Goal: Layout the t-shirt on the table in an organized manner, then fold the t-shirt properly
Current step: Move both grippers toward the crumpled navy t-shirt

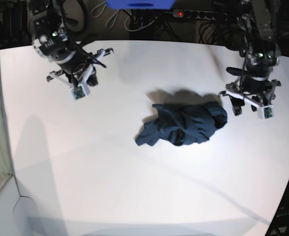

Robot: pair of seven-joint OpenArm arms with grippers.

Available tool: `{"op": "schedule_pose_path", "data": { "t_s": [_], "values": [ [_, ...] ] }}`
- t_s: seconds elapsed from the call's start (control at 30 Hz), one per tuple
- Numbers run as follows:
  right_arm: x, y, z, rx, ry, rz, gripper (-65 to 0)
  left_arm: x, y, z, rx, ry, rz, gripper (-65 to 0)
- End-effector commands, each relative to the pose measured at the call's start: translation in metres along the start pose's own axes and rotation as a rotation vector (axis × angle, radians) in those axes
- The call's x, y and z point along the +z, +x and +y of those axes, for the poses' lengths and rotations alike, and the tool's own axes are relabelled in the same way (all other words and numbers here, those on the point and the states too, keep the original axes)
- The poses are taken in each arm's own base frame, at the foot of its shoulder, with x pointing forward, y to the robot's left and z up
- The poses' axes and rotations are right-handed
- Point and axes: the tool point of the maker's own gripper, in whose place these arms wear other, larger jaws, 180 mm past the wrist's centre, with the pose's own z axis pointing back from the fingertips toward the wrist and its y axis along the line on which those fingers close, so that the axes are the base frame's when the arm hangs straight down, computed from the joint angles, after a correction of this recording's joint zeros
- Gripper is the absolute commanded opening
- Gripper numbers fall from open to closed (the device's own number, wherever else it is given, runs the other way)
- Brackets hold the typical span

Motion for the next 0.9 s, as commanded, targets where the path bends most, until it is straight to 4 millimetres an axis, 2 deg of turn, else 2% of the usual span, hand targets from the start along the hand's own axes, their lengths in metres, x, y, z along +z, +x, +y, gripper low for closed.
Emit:
{"op": "schedule_pose_path", "data": {
  "t_s": [0.0, 0.1, 0.23, 0.3, 0.37, 0.6, 0.73, 0.87],
  "values": [
    [0.002, 0.011, -0.002, 0.010, -0.002, -0.036, -65.0, -0.001, 0.008, 0.000, 0.000, -0.001, -0.029, -31.8],
    [0.001, 0.014, 0.002, -0.005, 0.001, -0.038, -63.3, -0.006, 0.007, 0.001, 0.006, -0.001, -0.020, -31.8],
    [0.000, 0.016, 0.003, -0.010, 0.003, -0.044, -50.3, -0.010, 0.001, 0.002, 0.012, -0.003, 0.000, -31.7],
    [0.001, 0.016, 0.003, -0.011, 0.004, -0.046, -43.4, -0.012, 0.005, -0.001, 0.041, -0.025, -0.010, -31.6],
    [0.000, 0.016, 0.005, -0.010, 0.010, -0.046, -39.8, -0.015, 0.005, -0.001, 0.056, -0.038, -0.002, -31.6],
    [0.001, 0.011, 0.008, -0.008, 0.019, -0.034, -39.2, -0.037, -0.007, 0.003, 0.120, -0.053, 0.048, -31.6],
    [0.001, 0.011, 0.009, -0.008, 0.021, -0.031, -39.2, -0.037, -0.004, -0.002, 0.120, -0.068, 0.042, -31.6],
    [0.001, 0.010, 0.009, -0.008, 0.021, -0.029, -39.2, -0.033, 0.001, -0.016, 0.066, -0.147, 0.020, -31.6]
  ]
}}
